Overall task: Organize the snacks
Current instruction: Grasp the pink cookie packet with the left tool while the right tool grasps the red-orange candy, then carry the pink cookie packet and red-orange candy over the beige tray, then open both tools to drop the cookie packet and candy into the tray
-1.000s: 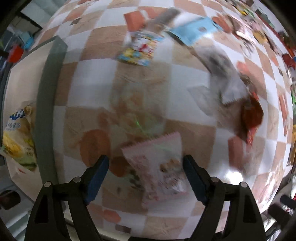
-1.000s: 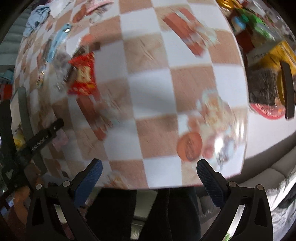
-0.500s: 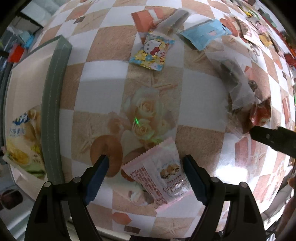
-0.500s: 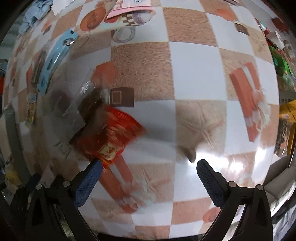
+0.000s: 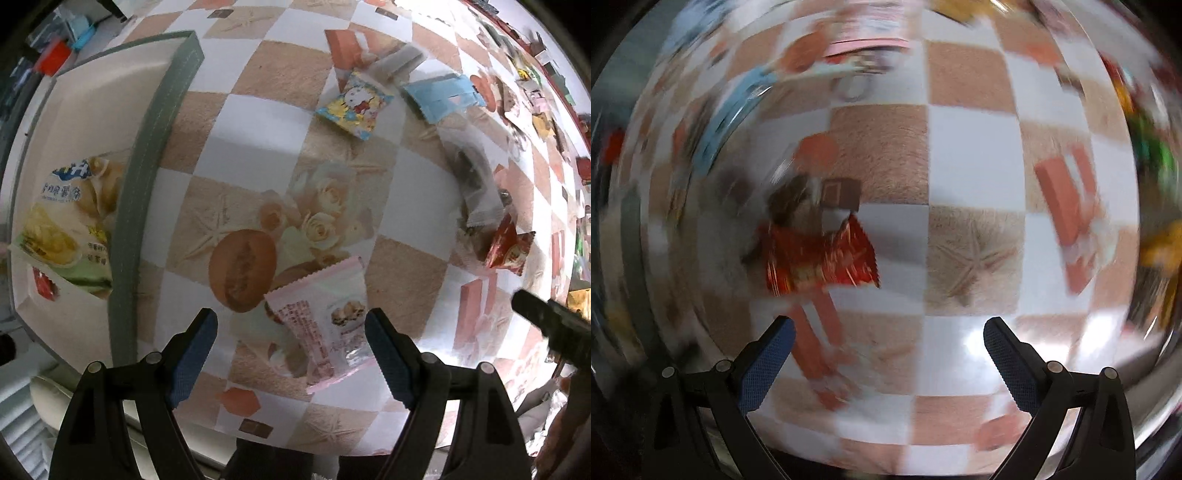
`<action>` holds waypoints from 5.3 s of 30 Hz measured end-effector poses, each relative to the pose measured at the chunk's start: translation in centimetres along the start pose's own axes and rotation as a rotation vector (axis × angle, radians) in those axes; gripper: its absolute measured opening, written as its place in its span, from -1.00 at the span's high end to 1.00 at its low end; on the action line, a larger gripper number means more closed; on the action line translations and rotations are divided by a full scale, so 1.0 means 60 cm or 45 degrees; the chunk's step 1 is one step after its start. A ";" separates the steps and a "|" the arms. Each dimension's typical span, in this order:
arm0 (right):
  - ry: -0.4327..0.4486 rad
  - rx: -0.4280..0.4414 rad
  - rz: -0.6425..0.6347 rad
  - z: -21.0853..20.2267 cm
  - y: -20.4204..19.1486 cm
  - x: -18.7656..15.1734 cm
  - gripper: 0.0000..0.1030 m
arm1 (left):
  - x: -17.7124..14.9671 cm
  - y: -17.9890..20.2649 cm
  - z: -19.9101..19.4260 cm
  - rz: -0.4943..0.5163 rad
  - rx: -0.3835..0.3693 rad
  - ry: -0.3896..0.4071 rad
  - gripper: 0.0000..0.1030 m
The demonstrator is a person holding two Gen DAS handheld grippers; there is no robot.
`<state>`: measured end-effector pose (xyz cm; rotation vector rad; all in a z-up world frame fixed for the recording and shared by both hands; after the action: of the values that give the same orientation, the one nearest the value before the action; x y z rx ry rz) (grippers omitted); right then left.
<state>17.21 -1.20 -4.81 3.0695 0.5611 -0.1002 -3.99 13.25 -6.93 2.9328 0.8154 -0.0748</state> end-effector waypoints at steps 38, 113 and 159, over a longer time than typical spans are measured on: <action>-0.044 0.246 0.145 -0.018 0.067 -0.122 0.45 | -0.013 0.043 -0.012 0.333 -0.033 0.021 0.04; 0.131 0.161 -0.519 -0.181 -0.355 -0.055 0.45 | 0.012 -0.283 -0.189 -0.123 -0.080 0.397 0.04; 0.026 0.174 -0.706 -0.110 -0.593 0.021 0.44 | 0.040 -0.353 -0.112 -0.237 0.003 0.263 0.02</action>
<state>6.21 32.71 1.44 2.9399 1.4419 -0.1174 -12.74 33.23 -2.12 2.8922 1.1163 0.2175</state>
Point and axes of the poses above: each gripper's, at about its wrist camera, not at the fingertips, and z roughly the way its jaws point, y to its right, x to its top, the point moved 2 cm from there along z, roughly the way its jaws point, and after that the axes turned 4 degrees about -x, right-handed, at the moved point
